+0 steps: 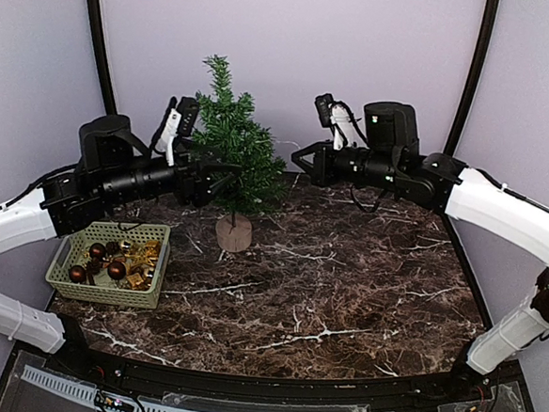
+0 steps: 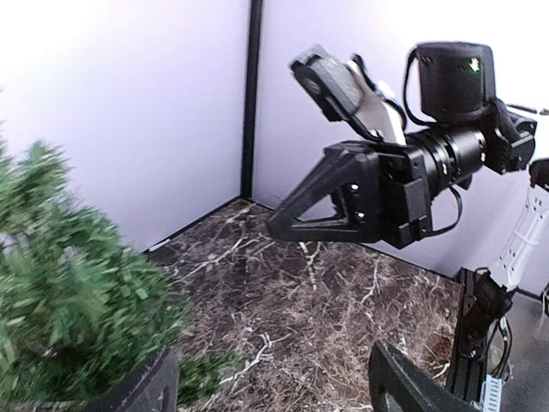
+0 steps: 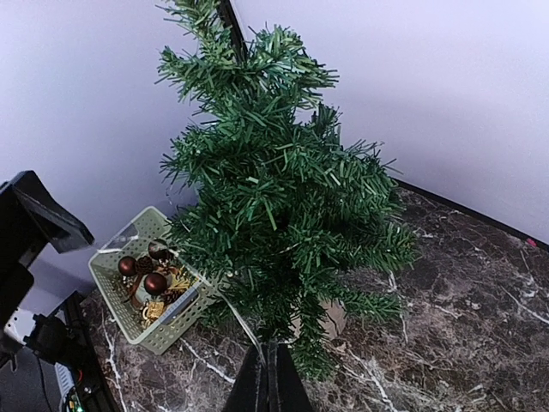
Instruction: Decorate the small christmas tree
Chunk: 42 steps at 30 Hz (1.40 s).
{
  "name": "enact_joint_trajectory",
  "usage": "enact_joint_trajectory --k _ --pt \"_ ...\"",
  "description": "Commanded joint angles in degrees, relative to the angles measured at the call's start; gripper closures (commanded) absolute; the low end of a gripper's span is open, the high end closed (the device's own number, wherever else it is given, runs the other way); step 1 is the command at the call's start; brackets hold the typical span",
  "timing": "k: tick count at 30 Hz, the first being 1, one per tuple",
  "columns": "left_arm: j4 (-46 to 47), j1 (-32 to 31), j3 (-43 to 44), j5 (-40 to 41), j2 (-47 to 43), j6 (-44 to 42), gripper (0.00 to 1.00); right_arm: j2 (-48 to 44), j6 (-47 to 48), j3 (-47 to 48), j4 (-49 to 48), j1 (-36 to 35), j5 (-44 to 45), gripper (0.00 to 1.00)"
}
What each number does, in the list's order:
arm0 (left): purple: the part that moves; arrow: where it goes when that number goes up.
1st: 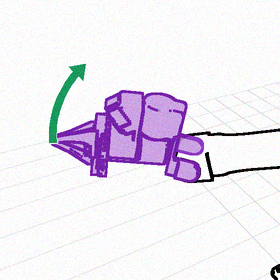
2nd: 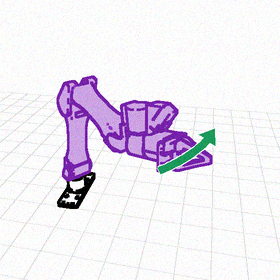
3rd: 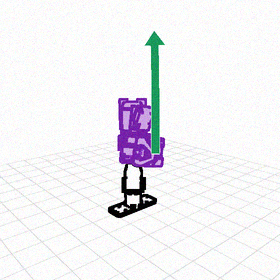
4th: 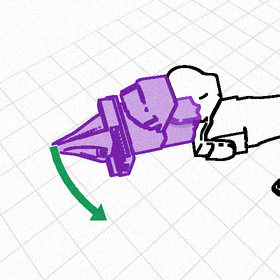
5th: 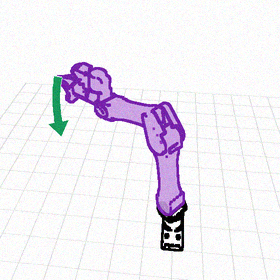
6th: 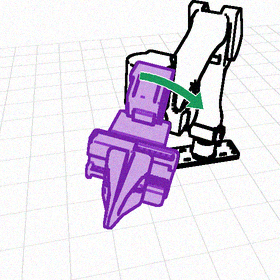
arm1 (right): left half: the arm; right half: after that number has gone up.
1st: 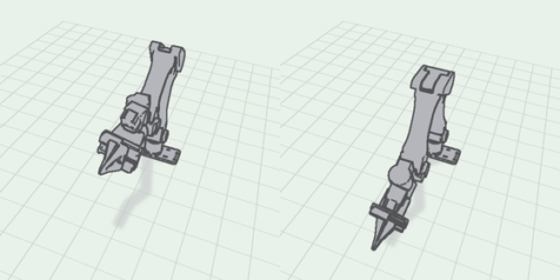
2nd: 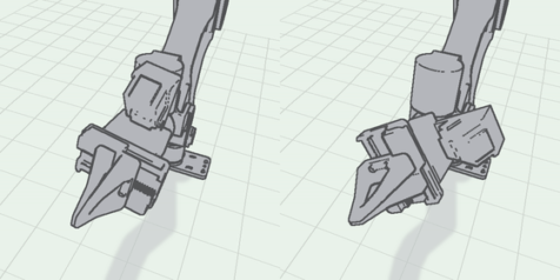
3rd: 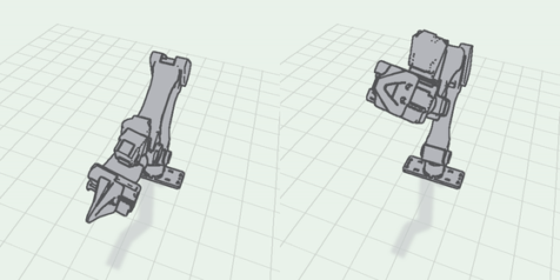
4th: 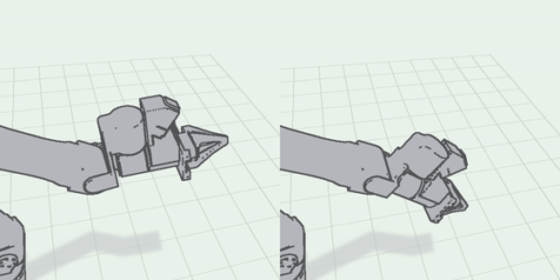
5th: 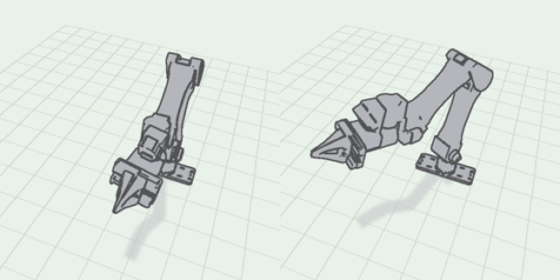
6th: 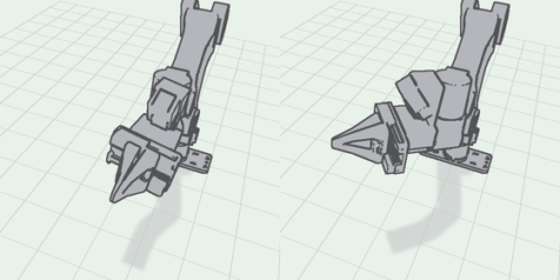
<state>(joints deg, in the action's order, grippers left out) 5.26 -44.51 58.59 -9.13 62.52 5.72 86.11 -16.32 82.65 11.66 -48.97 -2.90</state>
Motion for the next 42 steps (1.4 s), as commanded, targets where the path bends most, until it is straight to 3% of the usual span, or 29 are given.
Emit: enact_joint_trajectory --k 1,8,11,16,24,33,42 --pt "2.2 -3.8 6.1 -0.4 8.0 -11.0 0.20 -4.5 -2.5 -2.8 -6.0 1.8 -5.3 1.00" --pt "7.9 -3.9 11.7 2.5 19.2 -16.0 0.18 -8.2 -4.6 -6.5 -8.6 4.1 -10.1 1.00" --pt "10.5 -3.9 11.7 7.2 20.6 -16.5 0.17 -9.4 -4.9 -7.3 -8.8 4.6 -11.0 1.00" --pt "13.9 -3.9 12.3 8.0 21.1 -16.9 0.15 -11.1 -5.5 -8.7 -9.4 5.3 -12.7 1.00" --pt "14.8 -3.9 14.4 4.7 21.6 -18.7 0.37 -14.3 -6.6 -10.8 -10.3 5.9 -13.6 1.00" --pt "12.2 -3.8 18.6 1.3 25.2 -19.9 0.74 -15.3 -7.1 -11.2 -10.0 5.9 -14.4 1.00" --pt "9.2 -3.8 19.1 -1.0 26.3 -20.3 0.76 -15.9 -7.1 -11.4 -10.0 5.9 -13.4 1.00"
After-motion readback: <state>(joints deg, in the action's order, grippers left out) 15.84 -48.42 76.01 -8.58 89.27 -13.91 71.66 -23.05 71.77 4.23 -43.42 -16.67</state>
